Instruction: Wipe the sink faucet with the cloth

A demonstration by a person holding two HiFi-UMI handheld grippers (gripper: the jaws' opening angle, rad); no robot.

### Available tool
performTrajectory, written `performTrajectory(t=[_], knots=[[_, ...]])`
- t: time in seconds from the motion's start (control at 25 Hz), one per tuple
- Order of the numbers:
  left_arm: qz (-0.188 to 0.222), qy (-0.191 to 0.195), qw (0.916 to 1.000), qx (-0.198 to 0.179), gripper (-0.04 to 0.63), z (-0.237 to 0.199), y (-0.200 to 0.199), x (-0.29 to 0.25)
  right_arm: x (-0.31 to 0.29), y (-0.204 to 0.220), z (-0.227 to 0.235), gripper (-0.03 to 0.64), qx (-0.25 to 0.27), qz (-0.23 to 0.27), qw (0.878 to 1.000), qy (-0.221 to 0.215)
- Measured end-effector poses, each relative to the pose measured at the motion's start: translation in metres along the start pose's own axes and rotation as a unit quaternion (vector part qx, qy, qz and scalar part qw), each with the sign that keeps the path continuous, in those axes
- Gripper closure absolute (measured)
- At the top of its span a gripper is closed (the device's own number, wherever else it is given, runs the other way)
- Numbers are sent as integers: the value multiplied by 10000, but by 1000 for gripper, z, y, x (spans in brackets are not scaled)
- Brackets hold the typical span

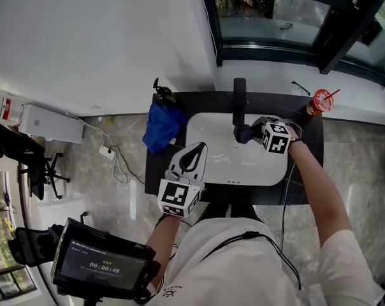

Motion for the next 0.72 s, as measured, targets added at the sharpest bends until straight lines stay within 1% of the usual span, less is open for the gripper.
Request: performTrajectory(t=[0.08,0.24,0.36,0.44,0.56,0.72], knots=[[7,-26,10000,-3,601,-1,-1,-1,-1,2,16,508,-139,-11,9996,239],[-11,-105,9999,-1,601,-4,-1,1,8,-1,54,508,-299,59,9948,969],[-33,-147,9999,0,601,-5,0,2,15,-5,75,508,-446,179,9909,1256],[-29,-169,9999,-7,601,-5,-1,1,18,-6,83,507,-506,242,9899,1302],[-33,-178,9998,-22,601,-6,-1,1,18,-9,81,507,-513,389,9898,1268],[-40,-160,9999,-50,601,-6,-2,0,16,-14,65,508,-481,635,9916,1023]])
Point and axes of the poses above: the fingertips, and each gripper's own axes: x backward along the fingers, z to its right, y out of its underside, the point moved 8 cm from there along x, backward along the fingers, and after that the axes turned 4 degrees about z, right-handed, at the moved point
